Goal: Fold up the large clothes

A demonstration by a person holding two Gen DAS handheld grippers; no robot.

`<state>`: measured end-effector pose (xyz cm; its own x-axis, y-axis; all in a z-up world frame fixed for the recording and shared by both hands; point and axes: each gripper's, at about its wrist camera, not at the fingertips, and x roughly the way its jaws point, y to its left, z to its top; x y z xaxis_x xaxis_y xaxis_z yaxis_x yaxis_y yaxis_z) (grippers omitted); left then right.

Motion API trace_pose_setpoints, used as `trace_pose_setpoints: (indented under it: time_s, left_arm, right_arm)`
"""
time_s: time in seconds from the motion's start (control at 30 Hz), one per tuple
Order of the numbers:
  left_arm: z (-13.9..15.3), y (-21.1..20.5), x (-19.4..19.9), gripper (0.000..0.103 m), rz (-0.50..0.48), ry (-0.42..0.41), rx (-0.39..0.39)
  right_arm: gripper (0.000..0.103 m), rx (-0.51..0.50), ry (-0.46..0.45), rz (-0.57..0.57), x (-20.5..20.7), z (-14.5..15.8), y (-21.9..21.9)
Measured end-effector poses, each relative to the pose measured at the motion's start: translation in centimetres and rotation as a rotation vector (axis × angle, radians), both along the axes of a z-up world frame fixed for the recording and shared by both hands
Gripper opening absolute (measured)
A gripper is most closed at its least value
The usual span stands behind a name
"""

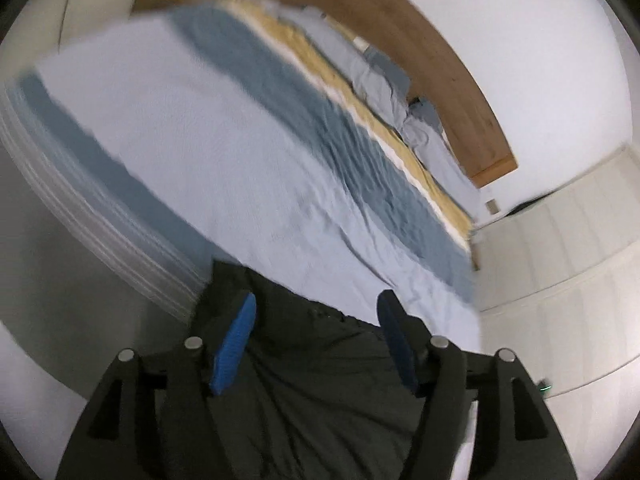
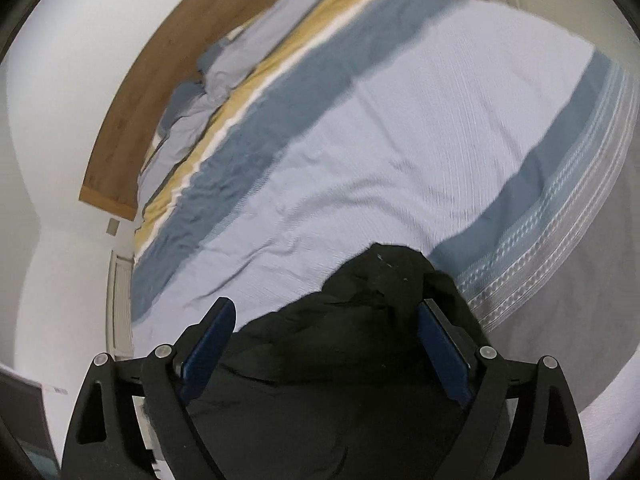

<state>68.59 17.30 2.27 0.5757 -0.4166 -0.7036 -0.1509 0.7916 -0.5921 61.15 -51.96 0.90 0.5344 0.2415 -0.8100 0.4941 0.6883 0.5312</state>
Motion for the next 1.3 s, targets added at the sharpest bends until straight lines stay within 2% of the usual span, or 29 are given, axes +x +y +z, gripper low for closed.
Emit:
trace_pose_setpoints:
  time_s: [0.03,0.1,0.37,0.43,0.63,0.8,1.0,1.3]
  left_arm:
    - [1.2,-1.0,-0.6,0.063,-0.024,-0.025,0.066]
    - [2.3,-2.8,-1.6,0.063,-0.067,-0.05,0.142]
    - [2.9,-11.6,-8.3,0.063,-0.229,-0.163,0.342]
    - [2.4,-13.8,-10.2,0.063,-0.257,-0.185,0.377]
    - [0.4,-18.1,-13.0,0.063,-0.307,-0.195,0.418]
    - [-1.9,-19.8,-13.5,0.063,-0.346,-0.172,0.444]
    - [-4.4,-19.9,-13.2,0.063,-0.34,-0.13,0.472]
    - [-6.8,-19.8,-12.1,0.063,-0.332,-0.114,0.512]
  right_arm:
    - [0.09,-0.019,-0.008,0.019,-0.1,0.8,0.4]
    - [0.09,-0.07,-0.03,0.076,-0.3,2.5,1.9]
    - [0.09,-0.255,-0.119,0.349,-3.3,6.4,10.8]
    - [0.09,-0.273,-0.143,0.401,-4.7,6.8,12.9]
    - [0.09,-0.358,-0.172,0.539,-8.0,5.7,19.1]
    - [0.09,-0.409,-0.161,0.602,-9.4,3.5,21.9]
    - [0.09,-0.444,-0.127,0.615,-9.4,1.4,22.5]
    - [0.09,-0.464,-0.095,0.632,-8.1,-1.1,21.8]
